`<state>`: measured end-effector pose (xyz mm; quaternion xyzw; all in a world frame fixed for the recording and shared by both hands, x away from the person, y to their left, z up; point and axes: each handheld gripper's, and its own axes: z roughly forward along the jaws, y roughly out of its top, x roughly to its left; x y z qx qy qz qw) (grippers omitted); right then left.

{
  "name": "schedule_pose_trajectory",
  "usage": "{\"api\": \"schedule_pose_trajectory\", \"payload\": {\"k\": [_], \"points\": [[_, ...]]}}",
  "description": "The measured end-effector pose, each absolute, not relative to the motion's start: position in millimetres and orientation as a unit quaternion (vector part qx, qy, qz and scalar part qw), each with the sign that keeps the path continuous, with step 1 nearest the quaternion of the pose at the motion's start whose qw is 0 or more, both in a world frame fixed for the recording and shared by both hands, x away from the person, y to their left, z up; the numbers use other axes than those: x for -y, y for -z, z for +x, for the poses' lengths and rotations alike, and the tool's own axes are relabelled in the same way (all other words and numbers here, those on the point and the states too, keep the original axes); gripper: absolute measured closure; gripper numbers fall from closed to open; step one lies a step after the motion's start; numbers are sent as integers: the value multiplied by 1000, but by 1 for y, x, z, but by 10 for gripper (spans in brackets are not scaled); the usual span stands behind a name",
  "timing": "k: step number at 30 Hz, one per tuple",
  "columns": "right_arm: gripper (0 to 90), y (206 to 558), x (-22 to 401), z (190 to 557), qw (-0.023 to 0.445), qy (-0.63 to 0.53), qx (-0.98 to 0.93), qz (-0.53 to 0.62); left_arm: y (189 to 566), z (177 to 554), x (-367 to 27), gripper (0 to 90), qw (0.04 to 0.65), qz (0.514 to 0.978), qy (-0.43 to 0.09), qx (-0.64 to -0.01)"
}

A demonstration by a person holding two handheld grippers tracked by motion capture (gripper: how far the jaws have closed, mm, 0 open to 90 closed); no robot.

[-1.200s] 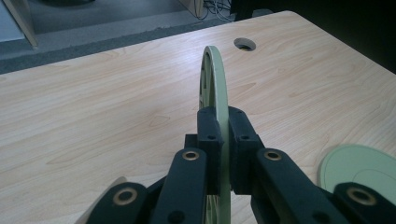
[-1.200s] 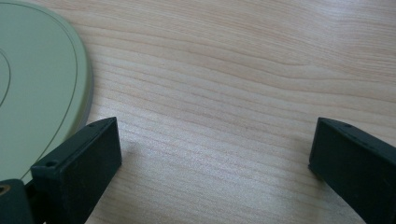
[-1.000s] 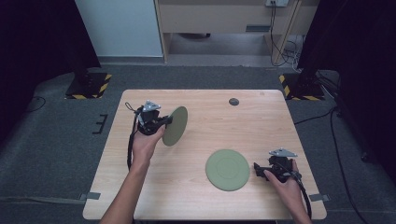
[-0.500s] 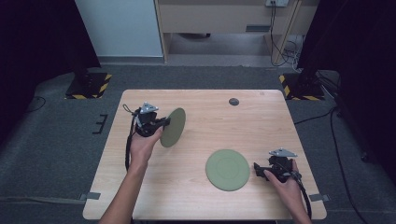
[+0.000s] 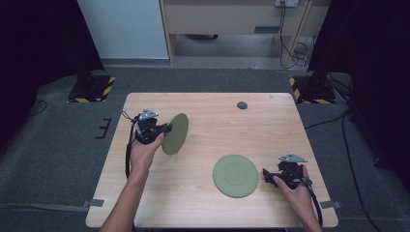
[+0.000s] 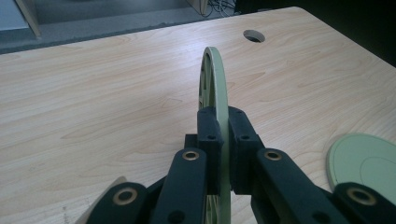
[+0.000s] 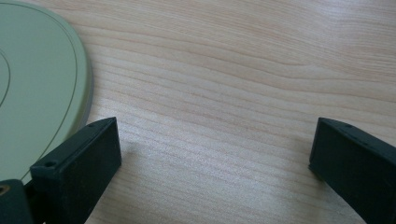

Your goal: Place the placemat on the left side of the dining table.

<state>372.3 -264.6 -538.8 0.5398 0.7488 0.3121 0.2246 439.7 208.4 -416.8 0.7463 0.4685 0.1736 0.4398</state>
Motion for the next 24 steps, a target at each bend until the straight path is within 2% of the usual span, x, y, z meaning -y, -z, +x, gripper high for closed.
{"api": "schedule_pose_trajectory", "payload": {"k": [24], "points": [[21,539,265,373,224,-312,-750,538,427,435,-242,853,433,727,-185,-500]]}}
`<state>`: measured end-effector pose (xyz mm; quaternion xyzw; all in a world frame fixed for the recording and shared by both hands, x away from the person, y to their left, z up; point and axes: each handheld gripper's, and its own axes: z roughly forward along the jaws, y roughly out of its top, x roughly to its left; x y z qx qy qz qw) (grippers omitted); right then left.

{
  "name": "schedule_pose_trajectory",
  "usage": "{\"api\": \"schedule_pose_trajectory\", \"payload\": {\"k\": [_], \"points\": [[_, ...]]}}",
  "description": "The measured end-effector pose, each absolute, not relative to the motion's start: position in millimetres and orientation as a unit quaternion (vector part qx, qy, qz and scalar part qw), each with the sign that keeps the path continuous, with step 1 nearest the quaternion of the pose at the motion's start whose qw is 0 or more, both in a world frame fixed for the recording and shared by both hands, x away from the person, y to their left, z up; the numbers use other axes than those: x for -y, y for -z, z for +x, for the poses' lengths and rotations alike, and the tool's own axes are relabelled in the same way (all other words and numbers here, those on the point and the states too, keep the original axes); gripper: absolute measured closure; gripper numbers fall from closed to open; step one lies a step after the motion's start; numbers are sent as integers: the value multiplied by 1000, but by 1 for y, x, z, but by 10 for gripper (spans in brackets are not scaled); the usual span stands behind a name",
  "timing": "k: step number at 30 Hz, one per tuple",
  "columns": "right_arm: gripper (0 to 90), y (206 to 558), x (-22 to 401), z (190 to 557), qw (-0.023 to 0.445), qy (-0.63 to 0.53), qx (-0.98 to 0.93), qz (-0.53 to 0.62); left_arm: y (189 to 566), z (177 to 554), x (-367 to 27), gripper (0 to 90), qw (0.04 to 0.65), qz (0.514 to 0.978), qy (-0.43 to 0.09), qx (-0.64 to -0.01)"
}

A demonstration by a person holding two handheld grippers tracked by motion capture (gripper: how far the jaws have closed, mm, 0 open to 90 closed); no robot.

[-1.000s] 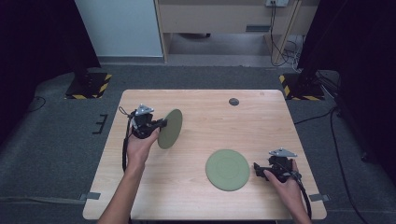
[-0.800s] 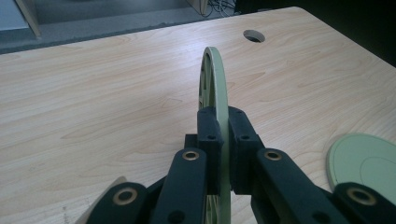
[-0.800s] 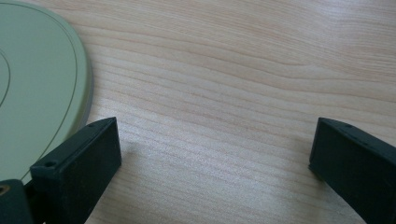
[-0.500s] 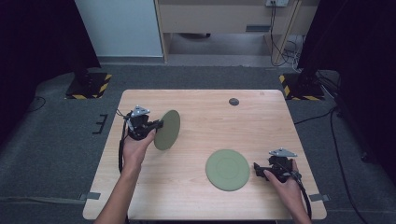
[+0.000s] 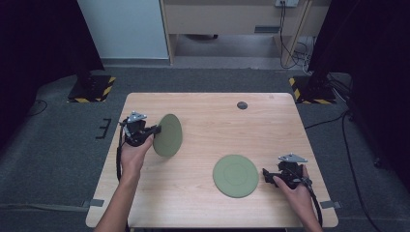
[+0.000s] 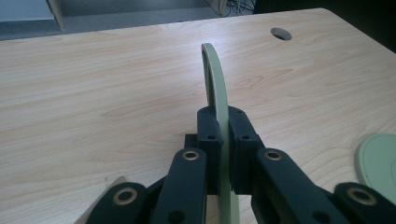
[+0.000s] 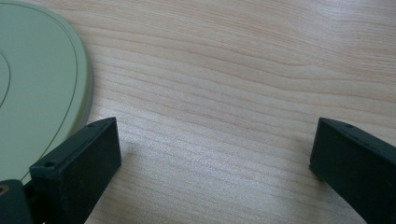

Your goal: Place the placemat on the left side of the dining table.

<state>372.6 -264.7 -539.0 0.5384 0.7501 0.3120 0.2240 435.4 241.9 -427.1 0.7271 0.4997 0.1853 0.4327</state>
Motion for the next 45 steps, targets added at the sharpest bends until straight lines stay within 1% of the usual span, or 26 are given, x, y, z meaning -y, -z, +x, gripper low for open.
{"api": "schedule_pose_trajectory", "payload": {"k": [20,45], "points": [[21,539,265,373,224,-313,-752,535,449,431,-273,853,424,711,-186,-530],[19,539,264,373,224,-313,-752,536,467,431,-291,852,412,704,-184,-548]]}}
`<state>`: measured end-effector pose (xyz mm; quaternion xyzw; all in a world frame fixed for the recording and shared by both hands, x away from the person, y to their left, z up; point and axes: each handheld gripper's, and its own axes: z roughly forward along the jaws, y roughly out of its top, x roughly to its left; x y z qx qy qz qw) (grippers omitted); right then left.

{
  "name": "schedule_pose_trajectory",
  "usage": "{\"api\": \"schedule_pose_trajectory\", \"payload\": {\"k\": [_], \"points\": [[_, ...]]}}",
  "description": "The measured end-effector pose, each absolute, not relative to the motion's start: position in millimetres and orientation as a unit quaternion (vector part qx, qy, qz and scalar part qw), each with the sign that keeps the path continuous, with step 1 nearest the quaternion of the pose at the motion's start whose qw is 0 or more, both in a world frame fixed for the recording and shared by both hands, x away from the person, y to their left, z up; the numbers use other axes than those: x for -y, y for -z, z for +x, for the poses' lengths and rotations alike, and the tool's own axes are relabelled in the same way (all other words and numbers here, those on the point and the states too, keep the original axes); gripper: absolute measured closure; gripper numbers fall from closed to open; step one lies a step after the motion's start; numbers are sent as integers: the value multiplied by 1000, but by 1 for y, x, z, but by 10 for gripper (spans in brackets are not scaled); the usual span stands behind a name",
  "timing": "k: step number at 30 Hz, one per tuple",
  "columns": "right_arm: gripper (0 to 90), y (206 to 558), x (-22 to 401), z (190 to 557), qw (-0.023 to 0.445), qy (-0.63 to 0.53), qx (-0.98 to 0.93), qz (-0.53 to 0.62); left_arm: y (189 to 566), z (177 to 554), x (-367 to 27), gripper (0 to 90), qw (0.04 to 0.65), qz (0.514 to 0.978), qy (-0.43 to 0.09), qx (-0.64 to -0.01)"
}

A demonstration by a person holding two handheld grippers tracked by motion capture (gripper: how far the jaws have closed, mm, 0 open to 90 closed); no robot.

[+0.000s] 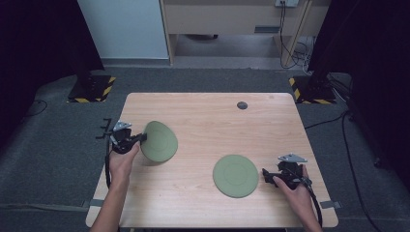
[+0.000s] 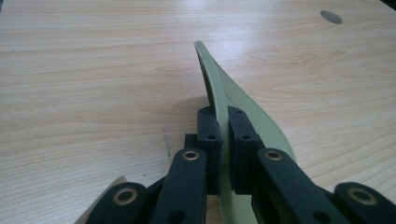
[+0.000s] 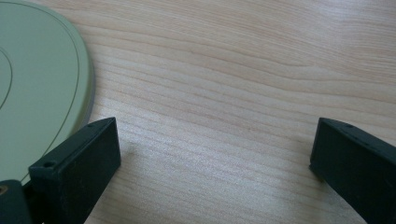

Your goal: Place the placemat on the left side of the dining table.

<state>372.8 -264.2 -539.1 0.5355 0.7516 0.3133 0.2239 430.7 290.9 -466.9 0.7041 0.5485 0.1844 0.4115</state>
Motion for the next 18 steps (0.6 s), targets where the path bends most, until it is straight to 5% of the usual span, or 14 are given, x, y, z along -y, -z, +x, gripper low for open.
{"api": "schedule_pose_trajectory", "payload": {"k": [18], "points": [[18,539,264,373,224,-313,-752,536,475,429,-307,851,401,705,-191,-553]]}}
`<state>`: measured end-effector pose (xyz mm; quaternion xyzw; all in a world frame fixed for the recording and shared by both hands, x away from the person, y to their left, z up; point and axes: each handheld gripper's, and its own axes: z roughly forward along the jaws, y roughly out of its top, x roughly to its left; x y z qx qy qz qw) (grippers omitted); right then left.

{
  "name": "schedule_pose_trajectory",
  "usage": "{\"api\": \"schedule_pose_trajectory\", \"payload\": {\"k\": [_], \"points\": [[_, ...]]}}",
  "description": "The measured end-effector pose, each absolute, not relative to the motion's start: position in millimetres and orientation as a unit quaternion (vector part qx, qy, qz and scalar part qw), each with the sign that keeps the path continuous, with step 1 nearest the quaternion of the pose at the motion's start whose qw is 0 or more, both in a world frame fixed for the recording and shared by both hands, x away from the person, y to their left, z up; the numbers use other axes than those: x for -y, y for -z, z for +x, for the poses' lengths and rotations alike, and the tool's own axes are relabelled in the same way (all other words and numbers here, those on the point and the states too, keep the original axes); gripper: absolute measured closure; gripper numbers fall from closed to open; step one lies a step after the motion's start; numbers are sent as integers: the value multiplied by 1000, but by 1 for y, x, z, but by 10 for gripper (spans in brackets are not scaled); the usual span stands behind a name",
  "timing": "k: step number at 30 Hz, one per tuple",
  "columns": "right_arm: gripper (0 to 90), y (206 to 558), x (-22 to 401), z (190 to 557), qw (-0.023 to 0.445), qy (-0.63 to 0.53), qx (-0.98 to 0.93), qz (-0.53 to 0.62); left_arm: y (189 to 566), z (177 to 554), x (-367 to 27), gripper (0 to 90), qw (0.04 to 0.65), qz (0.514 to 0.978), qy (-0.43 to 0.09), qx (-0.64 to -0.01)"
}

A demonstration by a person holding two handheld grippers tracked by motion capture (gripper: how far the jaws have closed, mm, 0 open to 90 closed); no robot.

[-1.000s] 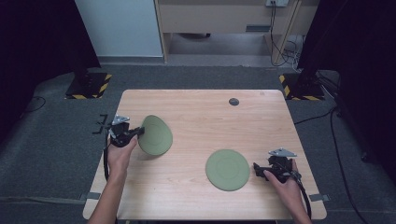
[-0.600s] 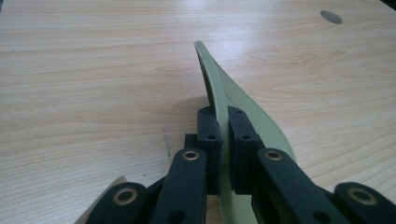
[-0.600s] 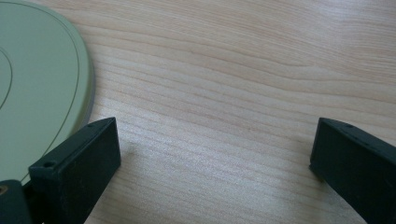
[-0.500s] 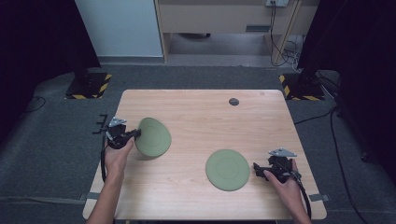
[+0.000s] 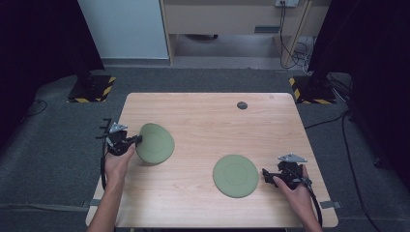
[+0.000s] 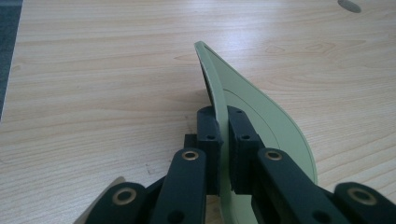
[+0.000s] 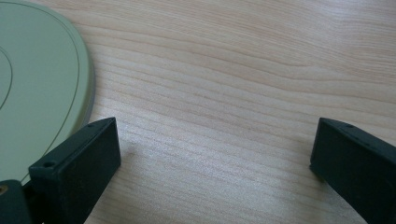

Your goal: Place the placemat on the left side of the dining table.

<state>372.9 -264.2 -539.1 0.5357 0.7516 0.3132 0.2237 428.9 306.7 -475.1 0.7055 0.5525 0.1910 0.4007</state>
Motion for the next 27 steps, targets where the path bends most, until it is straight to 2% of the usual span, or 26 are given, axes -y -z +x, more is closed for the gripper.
{"api": "schedule_pose_trajectory", "payload": {"k": [27], "points": [[14,539,264,374,223,-313,-752,536,490,433,-323,821,348,729,-202,-553]]}}
